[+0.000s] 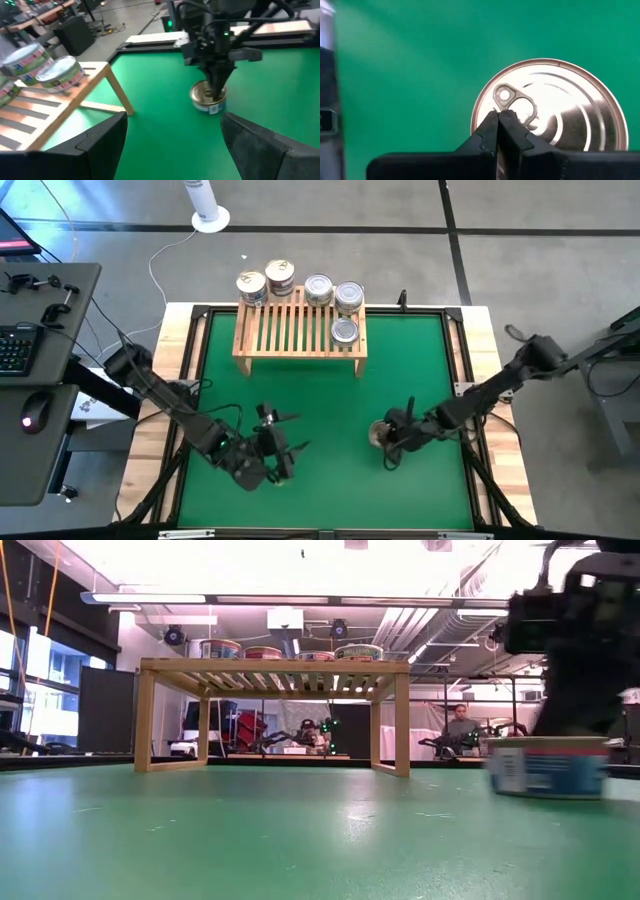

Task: Stack canned seafood by type on shelf
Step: Put the blue pink tuna can on the shelf

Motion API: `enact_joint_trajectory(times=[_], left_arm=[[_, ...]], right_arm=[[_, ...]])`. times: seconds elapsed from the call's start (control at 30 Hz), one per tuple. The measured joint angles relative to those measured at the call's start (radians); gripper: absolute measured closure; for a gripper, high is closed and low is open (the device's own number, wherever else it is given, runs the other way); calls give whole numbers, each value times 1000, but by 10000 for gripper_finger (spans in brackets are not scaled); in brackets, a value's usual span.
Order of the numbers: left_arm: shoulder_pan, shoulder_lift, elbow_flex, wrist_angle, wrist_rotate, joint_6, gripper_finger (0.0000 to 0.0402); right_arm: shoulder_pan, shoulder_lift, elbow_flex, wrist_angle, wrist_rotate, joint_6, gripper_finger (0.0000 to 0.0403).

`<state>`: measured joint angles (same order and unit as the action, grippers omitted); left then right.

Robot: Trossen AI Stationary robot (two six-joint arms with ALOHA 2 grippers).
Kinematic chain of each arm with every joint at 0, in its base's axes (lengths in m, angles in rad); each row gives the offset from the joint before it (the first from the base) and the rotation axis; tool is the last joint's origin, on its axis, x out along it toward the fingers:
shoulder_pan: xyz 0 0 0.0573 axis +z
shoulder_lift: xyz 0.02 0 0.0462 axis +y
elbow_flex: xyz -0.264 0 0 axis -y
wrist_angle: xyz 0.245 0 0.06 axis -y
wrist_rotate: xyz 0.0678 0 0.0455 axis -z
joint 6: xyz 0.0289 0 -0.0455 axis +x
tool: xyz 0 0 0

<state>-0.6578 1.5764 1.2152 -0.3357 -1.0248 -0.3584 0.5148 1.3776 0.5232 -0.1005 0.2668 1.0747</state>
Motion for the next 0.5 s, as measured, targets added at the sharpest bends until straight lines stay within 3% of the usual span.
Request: enact_joint_trajectory(times=[0.2, 0.5], left_arm=[[-70, 0, 0, -123, 2, -167, 97], [-124, 21, -31, -388, 111, -662, 97]], right_arm=[[-66, 217, 30, 451, 4, -213, 402], [-177, 501, 421, 471, -4, -621, 402]])
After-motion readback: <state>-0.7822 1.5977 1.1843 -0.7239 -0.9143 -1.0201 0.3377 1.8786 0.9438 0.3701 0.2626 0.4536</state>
